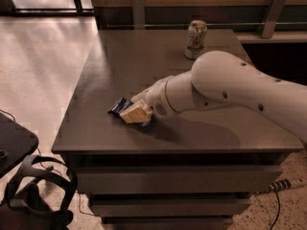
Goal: Pick rxbar blueberry
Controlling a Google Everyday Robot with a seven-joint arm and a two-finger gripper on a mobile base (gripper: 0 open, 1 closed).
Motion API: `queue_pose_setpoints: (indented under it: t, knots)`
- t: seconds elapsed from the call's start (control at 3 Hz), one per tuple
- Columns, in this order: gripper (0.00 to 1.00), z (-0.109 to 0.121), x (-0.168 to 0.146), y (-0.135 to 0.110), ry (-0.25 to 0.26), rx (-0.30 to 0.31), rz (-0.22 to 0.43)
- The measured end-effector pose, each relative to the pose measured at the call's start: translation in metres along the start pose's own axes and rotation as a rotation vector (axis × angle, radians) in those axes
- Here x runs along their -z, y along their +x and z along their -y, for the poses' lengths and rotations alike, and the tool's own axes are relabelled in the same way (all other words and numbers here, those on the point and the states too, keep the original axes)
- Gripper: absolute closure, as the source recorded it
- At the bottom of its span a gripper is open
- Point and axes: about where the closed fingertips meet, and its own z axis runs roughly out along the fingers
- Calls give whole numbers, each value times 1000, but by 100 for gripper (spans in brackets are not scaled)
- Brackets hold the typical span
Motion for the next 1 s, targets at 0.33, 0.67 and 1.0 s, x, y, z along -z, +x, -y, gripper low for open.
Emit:
queue_pose_setpoints:
  t: [0.33, 0.67, 1.0]
  knots:
    - [100, 11, 16, -28, -50, 45, 96]
    - [100, 29, 46, -64, -72, 151, 216]
    - [100, 43, 75, -89, -49, 225, 289]
